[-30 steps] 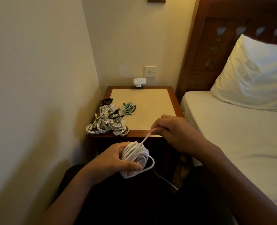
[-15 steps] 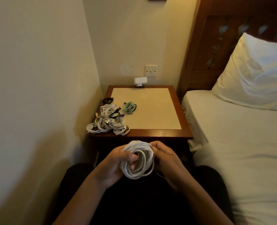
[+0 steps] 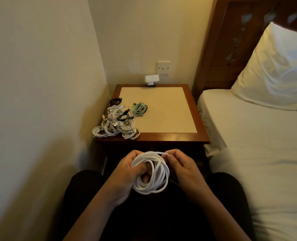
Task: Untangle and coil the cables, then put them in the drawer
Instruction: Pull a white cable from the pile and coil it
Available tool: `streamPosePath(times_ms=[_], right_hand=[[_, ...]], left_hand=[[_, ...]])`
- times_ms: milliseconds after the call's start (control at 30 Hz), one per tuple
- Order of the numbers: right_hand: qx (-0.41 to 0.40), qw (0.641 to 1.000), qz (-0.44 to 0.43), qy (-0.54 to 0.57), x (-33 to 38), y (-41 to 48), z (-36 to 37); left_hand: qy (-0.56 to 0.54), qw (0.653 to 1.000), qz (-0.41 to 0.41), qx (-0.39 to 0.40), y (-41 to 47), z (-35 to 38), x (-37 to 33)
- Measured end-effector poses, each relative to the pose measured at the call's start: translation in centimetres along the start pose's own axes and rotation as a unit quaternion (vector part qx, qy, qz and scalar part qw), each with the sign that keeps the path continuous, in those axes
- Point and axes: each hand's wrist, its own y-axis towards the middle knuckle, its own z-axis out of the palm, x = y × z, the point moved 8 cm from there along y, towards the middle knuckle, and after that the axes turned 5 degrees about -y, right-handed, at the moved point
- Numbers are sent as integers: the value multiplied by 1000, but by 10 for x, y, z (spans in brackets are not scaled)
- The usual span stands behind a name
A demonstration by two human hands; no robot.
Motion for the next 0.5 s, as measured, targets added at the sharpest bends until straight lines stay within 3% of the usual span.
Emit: streamPosePath(times_ms=[100,167,367,500], right_hand=[[-30,962,-135,-236,20,3,-21],[-50,934,-166,-312,31,5,-23],[-1,995,-80,-64,18,4,-9],[14,988,69,139,-9,4,3]], left_hand=[[-32,998,4,60,-11,10,-14],[-38,995,11,97,-18,22,-23],[134,987,78,50,-18,34,-41],[155,985,70,-7,-12,25,-30]])
